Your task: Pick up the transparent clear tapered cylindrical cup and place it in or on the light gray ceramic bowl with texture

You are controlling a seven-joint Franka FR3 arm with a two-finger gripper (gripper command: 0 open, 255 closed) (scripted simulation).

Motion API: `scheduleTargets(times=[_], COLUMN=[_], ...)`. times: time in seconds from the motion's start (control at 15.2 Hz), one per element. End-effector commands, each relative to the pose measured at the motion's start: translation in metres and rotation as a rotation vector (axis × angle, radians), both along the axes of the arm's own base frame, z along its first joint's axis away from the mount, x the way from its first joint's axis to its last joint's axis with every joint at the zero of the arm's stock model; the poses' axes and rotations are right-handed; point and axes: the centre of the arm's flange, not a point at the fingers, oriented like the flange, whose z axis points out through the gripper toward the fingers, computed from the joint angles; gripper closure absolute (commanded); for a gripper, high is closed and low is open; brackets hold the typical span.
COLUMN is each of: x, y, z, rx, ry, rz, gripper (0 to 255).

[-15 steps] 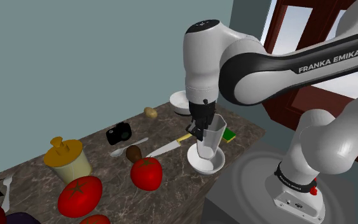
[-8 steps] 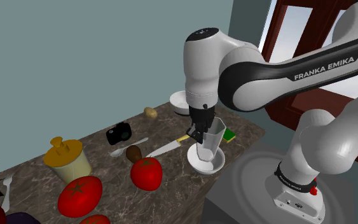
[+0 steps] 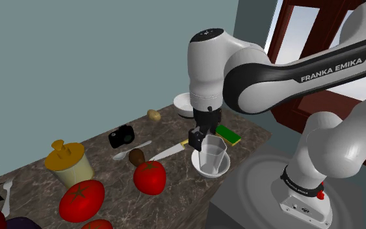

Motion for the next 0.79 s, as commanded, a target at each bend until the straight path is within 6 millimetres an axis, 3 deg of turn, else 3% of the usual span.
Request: scheduleTargets(times=[0.0,0.26,0.73], x=[0.0,0.001,0.001], y=[0.0,0.006,0.006], z=[0.0,0.05,0.05], rx=[0.0,0.0,0.0], ry=[0.0,0.0,0.0], rz=[0.0,0.0,0.0], gripper=[0,0,0])
